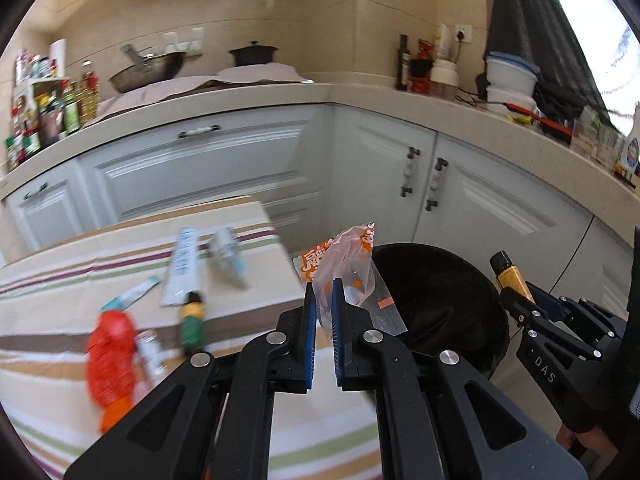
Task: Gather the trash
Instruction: 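Open right gripper over bin dropping bottle while left gripper releases bag into it, then move both grippers back over the table toward the remaining trash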
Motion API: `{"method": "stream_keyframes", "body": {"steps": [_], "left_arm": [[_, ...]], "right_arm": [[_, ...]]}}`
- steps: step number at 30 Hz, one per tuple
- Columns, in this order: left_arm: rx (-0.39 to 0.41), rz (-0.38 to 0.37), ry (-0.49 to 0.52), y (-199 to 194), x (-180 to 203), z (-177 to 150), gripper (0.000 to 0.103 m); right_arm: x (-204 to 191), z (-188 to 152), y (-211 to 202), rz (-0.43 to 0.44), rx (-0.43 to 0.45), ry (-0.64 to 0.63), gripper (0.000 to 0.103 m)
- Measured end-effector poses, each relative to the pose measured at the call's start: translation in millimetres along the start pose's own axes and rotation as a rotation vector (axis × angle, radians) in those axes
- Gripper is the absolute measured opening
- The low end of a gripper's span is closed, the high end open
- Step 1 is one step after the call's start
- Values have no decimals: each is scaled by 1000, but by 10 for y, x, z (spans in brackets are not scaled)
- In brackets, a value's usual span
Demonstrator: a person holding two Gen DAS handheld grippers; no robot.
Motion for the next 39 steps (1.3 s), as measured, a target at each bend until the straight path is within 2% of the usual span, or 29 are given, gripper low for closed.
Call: {"method": "stream_keyframes", "body": {"steps": [11,12,13,15,18,20,22,30,39], "left_arm": [[-92,-28,45,662,392,-99,9],[-105,-29,47,721,417,-115,9],[-116,-29,48,766,431,-131,9],[-140,-24,47,870,450,-168,15],[-159,-21,37,936,452,-209,28],[-161,-22,27,939,446,-207,34],[-152,-18,20,917,433,-191,35],[-129,-24,17,745,412,-134,36],[-95,-2,5,320,205,-95,36]], "right_arm": [[377,-33,516,-35,-31,38,24],[394,-51,578,-34,-37,41,27],[411,-66,619,-34,-41,42,37],[450,-96,700,-51,-44,45,46],[470,-127,747,-58,-55,48,46],[480,-130,747,-64,-54,47,46],[487,-132,743,-69,-57,51,46],[472,-132,561,-71,-50,67,46],[191,-159,224,-28,-46,49,47]]}}
Point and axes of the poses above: each gripper's, at about its wrist camera, not at the fingertips, and y roughly the way its jaws point, x to its right, z to its top, the point moved 7 cm from there along y, roughly the way its jaws point, and after that the axes turned 12 degrees about x, right-handed, at the moved point
